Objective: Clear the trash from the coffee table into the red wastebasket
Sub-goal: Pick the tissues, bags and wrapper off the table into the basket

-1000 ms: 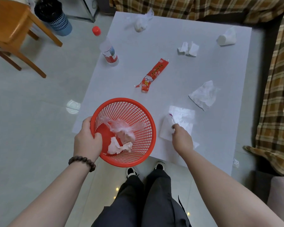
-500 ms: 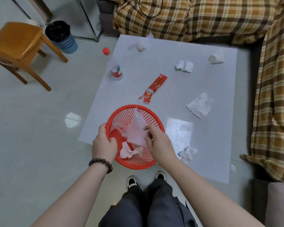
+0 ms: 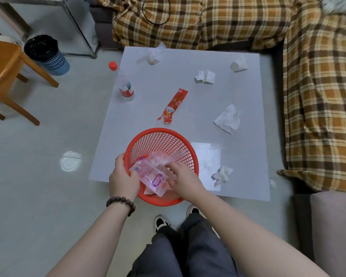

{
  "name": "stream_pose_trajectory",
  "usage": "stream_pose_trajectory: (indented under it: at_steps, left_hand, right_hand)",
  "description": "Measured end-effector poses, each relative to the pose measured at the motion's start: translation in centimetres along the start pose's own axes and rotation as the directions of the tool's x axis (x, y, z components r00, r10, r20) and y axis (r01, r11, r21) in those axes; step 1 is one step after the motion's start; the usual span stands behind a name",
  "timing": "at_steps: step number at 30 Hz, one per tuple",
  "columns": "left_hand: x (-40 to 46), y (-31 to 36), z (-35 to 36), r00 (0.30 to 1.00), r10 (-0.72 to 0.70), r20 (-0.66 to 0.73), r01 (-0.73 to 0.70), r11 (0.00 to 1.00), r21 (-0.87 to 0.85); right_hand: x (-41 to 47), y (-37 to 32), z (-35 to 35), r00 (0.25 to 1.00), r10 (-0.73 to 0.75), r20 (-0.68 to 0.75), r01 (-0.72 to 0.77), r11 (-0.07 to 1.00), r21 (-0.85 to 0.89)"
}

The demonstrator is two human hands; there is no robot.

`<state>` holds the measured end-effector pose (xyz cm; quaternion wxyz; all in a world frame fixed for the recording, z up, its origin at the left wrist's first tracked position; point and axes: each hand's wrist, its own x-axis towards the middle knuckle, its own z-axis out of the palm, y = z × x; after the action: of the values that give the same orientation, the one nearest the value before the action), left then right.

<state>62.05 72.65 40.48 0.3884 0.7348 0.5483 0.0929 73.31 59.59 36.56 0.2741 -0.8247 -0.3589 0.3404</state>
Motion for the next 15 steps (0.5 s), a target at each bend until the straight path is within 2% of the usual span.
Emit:
stream_pose_trajectory:
  at_steps: [4, 7, 11, 15]
  left_hand:
    - [1.2, 0.2, 0.2, 0.999, 0.005, -0.036, -0.004, 0.999, 0.046]
    - [1.7, 0.7, 0.8, 0.997, 0.004, -0.074, 0.001, 0.998, 0.06]
    - [1.8, 1.2, 2.2, 0.989, -0.008, -0.146, 0.021, 0.996, 0.086]
    - [1.3, 1.2, 4.8, 0.96, -0.048, -0.278, 0.081, 0.991, 0.111]
  right_hand:
    - [-2.3, 4.5, -2.2, 0.968, 0.125, -0.217, -0.101, 0.988, 0.118]
    - [-3.1, 9.5, -3.5, 0.925, 0.248, -0.289, -0.233, 0.969, 0.084]
    - [-1.8, 16.7, -4.1, 0.921, 0.319, -0.223, -0.349, 0.931, -0.11]
    - [0.9, 21.9, -3.3, 0.954, 0.292, -0.071, -0.299, 0.901, -0.315]
